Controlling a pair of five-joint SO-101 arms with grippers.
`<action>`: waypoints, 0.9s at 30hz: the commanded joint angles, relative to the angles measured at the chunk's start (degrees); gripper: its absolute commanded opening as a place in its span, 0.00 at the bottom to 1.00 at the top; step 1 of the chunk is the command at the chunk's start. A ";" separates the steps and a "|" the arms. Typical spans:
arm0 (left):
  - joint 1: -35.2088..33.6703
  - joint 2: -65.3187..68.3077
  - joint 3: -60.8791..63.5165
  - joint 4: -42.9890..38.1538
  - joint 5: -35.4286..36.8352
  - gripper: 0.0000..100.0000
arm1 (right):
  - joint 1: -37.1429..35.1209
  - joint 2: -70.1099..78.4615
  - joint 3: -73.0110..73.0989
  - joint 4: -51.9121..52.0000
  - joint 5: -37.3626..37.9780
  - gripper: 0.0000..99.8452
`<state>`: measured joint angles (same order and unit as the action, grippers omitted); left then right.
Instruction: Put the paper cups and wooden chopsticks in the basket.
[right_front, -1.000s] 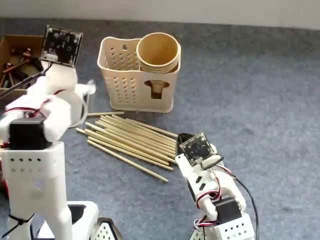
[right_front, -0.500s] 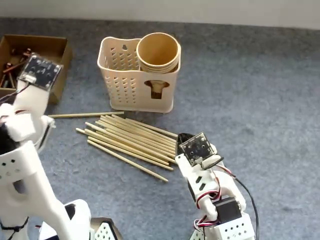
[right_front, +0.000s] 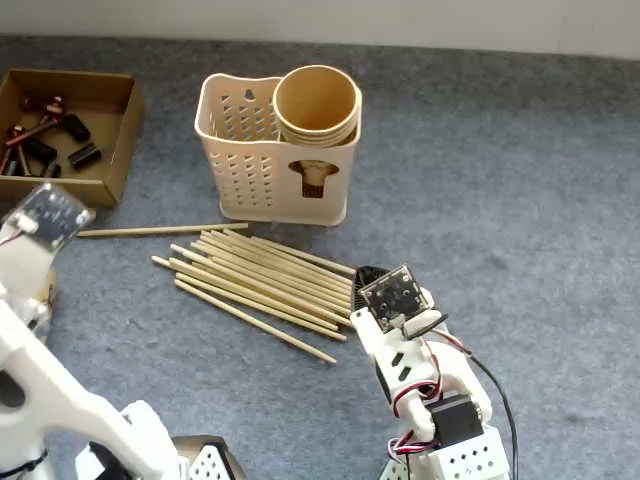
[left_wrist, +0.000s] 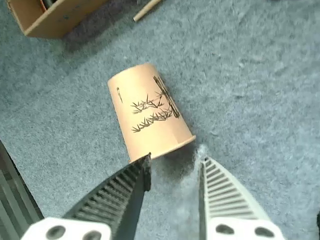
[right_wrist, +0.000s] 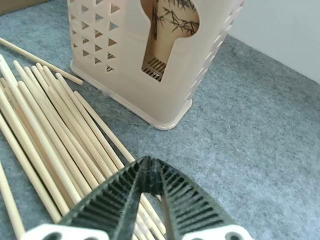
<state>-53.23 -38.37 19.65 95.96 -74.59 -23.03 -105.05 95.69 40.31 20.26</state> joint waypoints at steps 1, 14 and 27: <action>-5.85 -1.27 1.54 -2.90 -10.46 0.16 | 0.57 -0.31 5.93 -1.19 0.79 0.01; -12.53 -1.19 25.54 -40.70 -19.34 0.16 | 0.57 -0.31 6.02 -1.19 0.44 0.01; -12.09 -1.27 32.31 -46.59 -19.16 0.16 | 0.57 -0.31 6.02 -1.19 0.44 0.01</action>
<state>-65.27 -38.29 52.26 50.33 -77.49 -23.03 -105.05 95.69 40.31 20.26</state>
